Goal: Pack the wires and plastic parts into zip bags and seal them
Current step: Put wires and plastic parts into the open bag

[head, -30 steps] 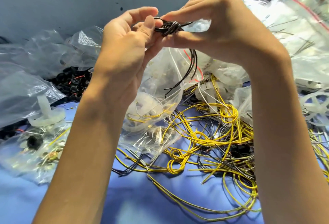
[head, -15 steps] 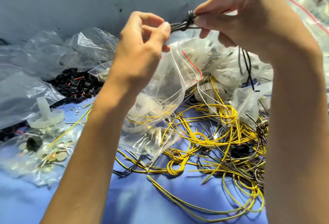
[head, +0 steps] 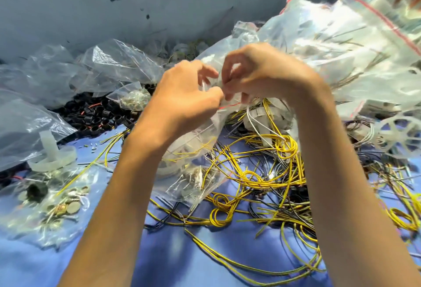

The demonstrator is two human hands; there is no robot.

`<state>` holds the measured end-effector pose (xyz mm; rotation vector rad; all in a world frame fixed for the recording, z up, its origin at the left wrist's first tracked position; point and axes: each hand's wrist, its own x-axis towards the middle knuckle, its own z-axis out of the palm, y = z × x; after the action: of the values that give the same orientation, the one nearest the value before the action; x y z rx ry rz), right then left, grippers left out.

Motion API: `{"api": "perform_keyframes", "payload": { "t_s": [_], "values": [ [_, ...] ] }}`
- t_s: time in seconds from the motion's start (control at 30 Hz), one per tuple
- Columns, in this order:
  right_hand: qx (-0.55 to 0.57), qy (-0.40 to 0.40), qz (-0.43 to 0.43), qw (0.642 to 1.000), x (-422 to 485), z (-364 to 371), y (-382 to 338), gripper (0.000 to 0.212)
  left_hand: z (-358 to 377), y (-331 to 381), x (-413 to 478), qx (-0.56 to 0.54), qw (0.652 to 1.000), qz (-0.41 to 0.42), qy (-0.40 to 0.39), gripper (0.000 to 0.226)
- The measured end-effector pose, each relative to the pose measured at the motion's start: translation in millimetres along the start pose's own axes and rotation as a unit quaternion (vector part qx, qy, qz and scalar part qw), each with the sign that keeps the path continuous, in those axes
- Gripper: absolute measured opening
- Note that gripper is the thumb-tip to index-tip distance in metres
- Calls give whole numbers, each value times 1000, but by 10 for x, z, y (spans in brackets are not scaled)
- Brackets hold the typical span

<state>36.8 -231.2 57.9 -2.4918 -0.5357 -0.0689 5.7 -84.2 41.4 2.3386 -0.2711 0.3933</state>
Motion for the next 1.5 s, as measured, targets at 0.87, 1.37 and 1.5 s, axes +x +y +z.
{"api": "perform_keyframes", "payload": {
  "t_s": [0.87,1.37,1.5],
  "values": [
    [-128,-180,-72,973,-64,32,-181,41,-232,-51,9,-132,990,11,42,27],
    [-92,-9,-140,986,1,106,-249,23,-250,-52,7,-114,992,12,54,30],
    [-156,-93,-109,977,7,165,-239,21,-251,-74,31,-122,990,-4,73,34]
  ]
}}
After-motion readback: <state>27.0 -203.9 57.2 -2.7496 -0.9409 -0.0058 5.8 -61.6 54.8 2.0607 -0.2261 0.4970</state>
